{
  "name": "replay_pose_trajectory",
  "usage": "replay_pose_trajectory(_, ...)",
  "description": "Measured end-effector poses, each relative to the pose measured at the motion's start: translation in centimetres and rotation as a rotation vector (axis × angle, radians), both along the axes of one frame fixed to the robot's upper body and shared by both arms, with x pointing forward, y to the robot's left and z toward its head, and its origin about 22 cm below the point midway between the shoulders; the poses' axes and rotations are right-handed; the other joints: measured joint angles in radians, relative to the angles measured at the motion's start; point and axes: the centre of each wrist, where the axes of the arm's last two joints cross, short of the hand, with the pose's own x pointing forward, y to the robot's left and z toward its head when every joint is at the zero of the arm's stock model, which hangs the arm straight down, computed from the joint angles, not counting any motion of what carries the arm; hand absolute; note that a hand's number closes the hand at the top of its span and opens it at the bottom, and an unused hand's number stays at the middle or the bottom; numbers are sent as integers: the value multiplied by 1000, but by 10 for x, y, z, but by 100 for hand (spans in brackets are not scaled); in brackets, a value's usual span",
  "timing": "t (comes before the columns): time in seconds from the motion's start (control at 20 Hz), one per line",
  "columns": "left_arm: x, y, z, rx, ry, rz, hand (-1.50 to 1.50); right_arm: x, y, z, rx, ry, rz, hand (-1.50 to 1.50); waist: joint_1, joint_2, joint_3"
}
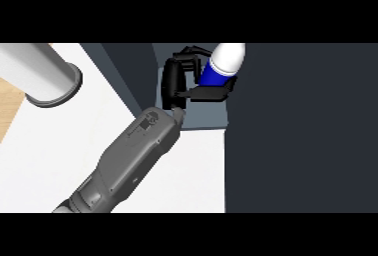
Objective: Pick up the bottled water, place it into the cabinet and close the cabinet
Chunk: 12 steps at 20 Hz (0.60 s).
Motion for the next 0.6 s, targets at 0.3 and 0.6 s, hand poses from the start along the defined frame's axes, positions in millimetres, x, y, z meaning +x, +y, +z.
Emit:
replay_pose_trajectory(0.3,17,11,-13,2,0,53,150,4,-3,-1,7,-13,16,-150,-11,5,0)
replay_pose_trajectory(0.6,35,17,-16,121,-9,91,-150,3,-3,-1,20,-11,20,-150,-15,8,0)
